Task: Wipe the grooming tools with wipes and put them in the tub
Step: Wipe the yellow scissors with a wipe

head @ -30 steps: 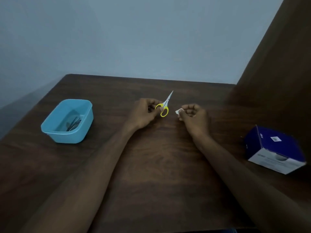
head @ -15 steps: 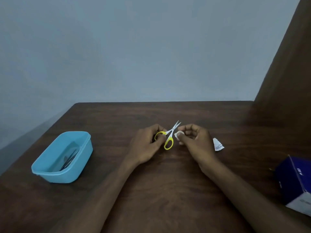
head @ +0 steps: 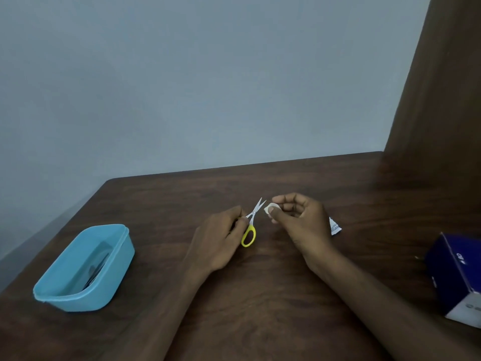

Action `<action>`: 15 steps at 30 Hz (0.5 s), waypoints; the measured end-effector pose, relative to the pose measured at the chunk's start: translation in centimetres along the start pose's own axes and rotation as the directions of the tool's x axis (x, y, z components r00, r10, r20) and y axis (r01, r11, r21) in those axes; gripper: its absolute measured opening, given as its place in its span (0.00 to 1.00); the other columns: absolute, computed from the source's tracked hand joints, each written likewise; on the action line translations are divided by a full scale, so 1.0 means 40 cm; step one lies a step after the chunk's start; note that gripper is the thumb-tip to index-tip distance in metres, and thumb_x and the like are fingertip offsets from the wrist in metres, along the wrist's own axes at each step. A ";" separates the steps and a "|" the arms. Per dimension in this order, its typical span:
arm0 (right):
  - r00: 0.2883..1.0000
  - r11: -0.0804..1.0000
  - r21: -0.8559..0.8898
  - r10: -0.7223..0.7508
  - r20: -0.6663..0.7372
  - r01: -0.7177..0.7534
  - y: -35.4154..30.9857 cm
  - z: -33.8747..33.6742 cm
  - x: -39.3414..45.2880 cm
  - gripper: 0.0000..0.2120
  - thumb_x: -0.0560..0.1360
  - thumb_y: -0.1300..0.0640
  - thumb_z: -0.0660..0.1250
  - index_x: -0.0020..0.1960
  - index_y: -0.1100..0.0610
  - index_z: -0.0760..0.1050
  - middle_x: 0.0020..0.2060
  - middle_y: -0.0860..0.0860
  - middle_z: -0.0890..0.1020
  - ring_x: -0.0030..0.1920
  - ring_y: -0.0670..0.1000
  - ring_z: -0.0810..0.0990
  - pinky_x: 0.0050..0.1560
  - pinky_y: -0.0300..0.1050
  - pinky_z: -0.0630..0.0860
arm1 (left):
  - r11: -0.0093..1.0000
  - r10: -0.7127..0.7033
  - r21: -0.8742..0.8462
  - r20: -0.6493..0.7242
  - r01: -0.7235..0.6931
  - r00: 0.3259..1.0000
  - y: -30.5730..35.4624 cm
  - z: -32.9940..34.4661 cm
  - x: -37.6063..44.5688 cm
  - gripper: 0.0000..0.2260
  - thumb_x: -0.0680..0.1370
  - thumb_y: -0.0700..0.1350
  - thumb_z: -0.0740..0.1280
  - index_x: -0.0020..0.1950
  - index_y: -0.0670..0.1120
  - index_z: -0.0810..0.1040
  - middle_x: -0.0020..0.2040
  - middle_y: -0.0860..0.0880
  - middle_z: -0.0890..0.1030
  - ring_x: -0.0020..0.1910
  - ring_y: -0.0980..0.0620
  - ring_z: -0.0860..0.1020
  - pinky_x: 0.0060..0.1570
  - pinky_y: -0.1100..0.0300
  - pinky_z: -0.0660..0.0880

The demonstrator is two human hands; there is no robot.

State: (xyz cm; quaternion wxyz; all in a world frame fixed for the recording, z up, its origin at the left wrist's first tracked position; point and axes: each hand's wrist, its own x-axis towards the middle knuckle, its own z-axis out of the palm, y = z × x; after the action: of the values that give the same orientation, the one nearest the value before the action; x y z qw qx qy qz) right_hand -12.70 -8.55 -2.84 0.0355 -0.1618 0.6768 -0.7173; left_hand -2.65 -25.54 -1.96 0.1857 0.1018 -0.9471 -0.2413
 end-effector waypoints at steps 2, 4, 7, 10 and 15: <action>0.998 0.999 0.019 -0.027 -0.064 0.029 -0.006 -0.003 0.005 0.06 0.73 0.61 0.81 0.47 0.55 0.86 0.40 0.52 0.89 0.39 0.49 0.88 0.43 0.42 0.82 | 1.000 0.004 0.007 -0.004 -0.004 1.000 0.000 0.001 0.001 0.12 0.85 0.58 0.60 0.44 0.56 0.75 0.38 0.56 0.82 0.39 0.58 0.79 0.41 0.52 0.75; 0.995 0.998 0.016 -0.053 -0.088 0.054 -0.008 -0.003 0.008 0.05 0.73 0.60 0.81 0.46 0.55 0.86 0.39 0.51 0.89 0.39 0.49 0.88 0.46 0.46 0.84 | 0.999 0.020 0.032 -0.002 -0.020 1.000 0.001 0.003 0.002 0.14 0.84 0.61 0.61 0.45 0.56 0.77 0.36 0.55 0.81 0.38 0.57 0.79 0.40 0.53 0.75; 0.993 0.997 0.026 -0.067 -0.100 0.070 -0.009 0.004 0.005 0.03 0.73 0.59 0.81 0.45 0.54 0.87 0.39 0.50 0.89 0.39 0.47 0.87 0.48 0.54 0.86 | 0.999 0.032 0.027 -0.013 -0.032 0.999 0.001 0.005 0.000 0.15 0.84 0.61 0.62 0.44 0.54 0.77 0.34 0.53 0.79 0.36 0.55 0.78 0.37 0.53 0.72; 0.991 0.994 -0.039 -0.101 -0.090 0.098 -0.011 0.006 0.004 0.03 0.73 0.55 0.81 0.44 0.50 0.88 0.39 0.46 0.89 0.40 0.45 0.86 0.48 0.51 0.84 | 0.999 0.050 0.018 -0.030 -0.050 0.998 -0.005 0.007 0.000 0.15 0.84 0.62 0.61 0.43 0.56 0.77 0.34 0.53 0.79 0.35 0.56 0.78 0.36 0.53 0.72; 0.979 0.960 -0.194 -0.205 -0.002 0.201 -0.004 0.009 0.000 0.03 0.72 0.49 0.81 0.44 0.42 0.88 0.44 0.41 0.88 0.43 0.46 0.86 0.48 0.49 0.83 | 0.997 0.067 0.044 -0.029 -0.065 0.997 -0.003 0.006 -0.001 0.17 0.84 0.64 0.60 0.45 0.55 0.77 0.35 0.54 0.80 0.36 0.57 0.79 0.39 0.51 0.77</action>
State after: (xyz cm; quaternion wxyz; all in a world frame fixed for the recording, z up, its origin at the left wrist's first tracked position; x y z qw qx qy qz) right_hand -12.55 -8.87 -2.68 -0.0617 -0.2250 0.7233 -0.6500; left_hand -2.68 -25.51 -2.23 0.2059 0.0782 -0.9519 -0.2130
